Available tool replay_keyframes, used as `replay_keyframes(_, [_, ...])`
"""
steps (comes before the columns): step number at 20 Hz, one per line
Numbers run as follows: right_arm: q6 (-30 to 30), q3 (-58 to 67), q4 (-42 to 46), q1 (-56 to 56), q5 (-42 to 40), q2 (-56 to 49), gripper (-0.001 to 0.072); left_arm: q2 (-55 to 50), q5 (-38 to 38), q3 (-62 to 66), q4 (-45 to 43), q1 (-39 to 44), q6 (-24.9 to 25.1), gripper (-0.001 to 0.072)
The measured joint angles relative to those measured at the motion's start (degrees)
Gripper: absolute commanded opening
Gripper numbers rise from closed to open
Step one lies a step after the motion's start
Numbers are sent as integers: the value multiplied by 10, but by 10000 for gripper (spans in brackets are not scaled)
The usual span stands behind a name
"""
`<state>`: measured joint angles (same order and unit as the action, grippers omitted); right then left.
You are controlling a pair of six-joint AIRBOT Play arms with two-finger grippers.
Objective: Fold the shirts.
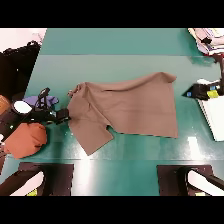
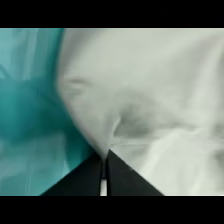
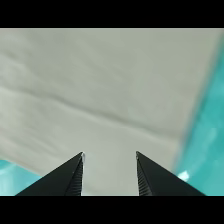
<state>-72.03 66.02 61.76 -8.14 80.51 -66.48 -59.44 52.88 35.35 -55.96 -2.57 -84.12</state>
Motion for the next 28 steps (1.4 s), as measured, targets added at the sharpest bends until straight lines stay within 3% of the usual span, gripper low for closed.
replay_keyframes(1, [0, -25, 15, -16, 1, 11, 412, 3, 5, 10, 1, 0, 1, 26])
replay_keyframes(2, [-1, -57, 30, -37, 1, 24, 554, 6, 9, 19, 2, 0, 2, 26])
replay_keyframes(3, [-3, -92, 41, -60, 1, 36, 580, 9, 12, 27, 4, 0, 3, 26])
replay_keyframes(5, [-4, -160, 52, -105, -6, 53, 557, 12, 16, 37, 5, 0, 4, 26])
replay_keyframes(7, [-5, -227, 58, -148, -14, 58, 435, 13, 16, 42, 5, 0, 5, 26])
replay_keyframes(15, [29, -352, -40, -148, -47, 4, 405, 14, 17, 46, 7, 0, 6, 26])
replay_keyframes(17, [33, -360, -50, -122, -64, -9, 118, 14, 18, 47, 7, 0, 6, 25])
replay_keyframes(19, [37, -363, -50, -93, -76, -13, 19, 15, 20, 47, 7, 0, 5, 25])
replay_keyframes(23, [41, -337, -34, -50, -98, 24, 14, 51, 26, 60, 5, 0, 2, 25])
replay_keyframes(28, [36, -173, -47, -34, -97, 119, 14, 132, 68, 181, 0, 0, -7, 25])
